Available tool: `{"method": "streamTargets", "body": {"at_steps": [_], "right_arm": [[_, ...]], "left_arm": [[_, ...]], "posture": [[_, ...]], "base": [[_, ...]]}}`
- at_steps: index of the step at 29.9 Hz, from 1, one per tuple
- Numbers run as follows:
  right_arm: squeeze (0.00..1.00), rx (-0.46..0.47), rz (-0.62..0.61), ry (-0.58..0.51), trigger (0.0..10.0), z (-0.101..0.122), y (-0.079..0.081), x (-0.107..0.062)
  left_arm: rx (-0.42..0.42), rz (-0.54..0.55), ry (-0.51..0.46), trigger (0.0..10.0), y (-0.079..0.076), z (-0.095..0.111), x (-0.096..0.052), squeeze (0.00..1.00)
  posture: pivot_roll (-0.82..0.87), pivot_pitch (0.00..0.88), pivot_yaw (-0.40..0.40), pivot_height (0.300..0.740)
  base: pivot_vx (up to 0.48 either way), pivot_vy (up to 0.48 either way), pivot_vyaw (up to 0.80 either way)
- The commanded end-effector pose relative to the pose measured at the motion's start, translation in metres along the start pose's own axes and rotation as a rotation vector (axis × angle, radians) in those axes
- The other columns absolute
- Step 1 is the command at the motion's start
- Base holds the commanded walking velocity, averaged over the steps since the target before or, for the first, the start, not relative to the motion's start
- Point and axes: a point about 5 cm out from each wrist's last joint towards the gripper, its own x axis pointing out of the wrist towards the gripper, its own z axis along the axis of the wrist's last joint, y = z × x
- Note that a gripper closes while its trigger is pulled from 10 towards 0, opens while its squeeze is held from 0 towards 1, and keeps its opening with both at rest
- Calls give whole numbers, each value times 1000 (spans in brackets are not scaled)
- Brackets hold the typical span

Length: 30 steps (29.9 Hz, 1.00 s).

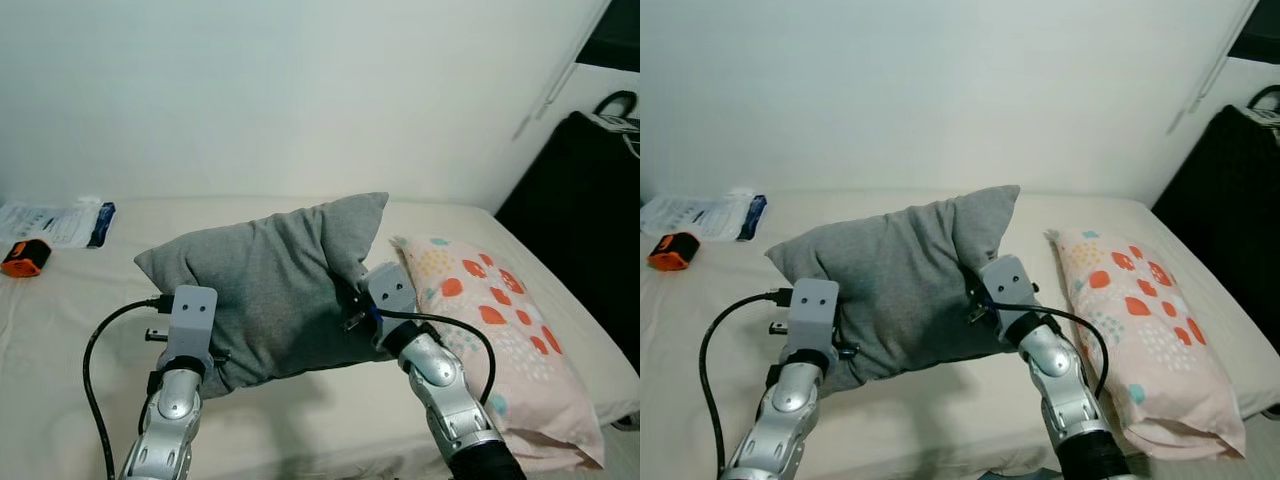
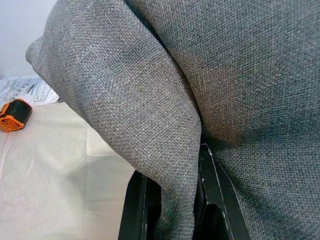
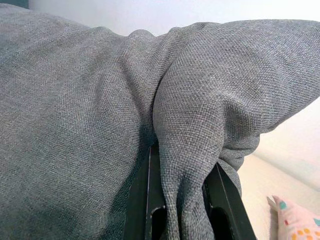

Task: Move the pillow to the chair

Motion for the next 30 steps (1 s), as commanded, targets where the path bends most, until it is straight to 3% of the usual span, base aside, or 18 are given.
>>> {"method": "streamTargets", "body": {"at_steps": [1,22,30], "right_arm": [[0,-13,106,5,10000,1,20,6],[0,-59,47,110,10000,-13,13,12],[0,-57,-26,222,10000,-30,5,13]], "left_arm": [[-2,-56,-93,10000,-16,21,3,0],[-3,-47,-95,10000,-15,21,4,0],[-36,-90,-1,10000,-21,3,3,0]], "posture": [[31,0,-180,721],[34,0,-166,721],[33,0,-157,721]], "base": [[0,0,0],[0,0,0],[0,0,0]]}}
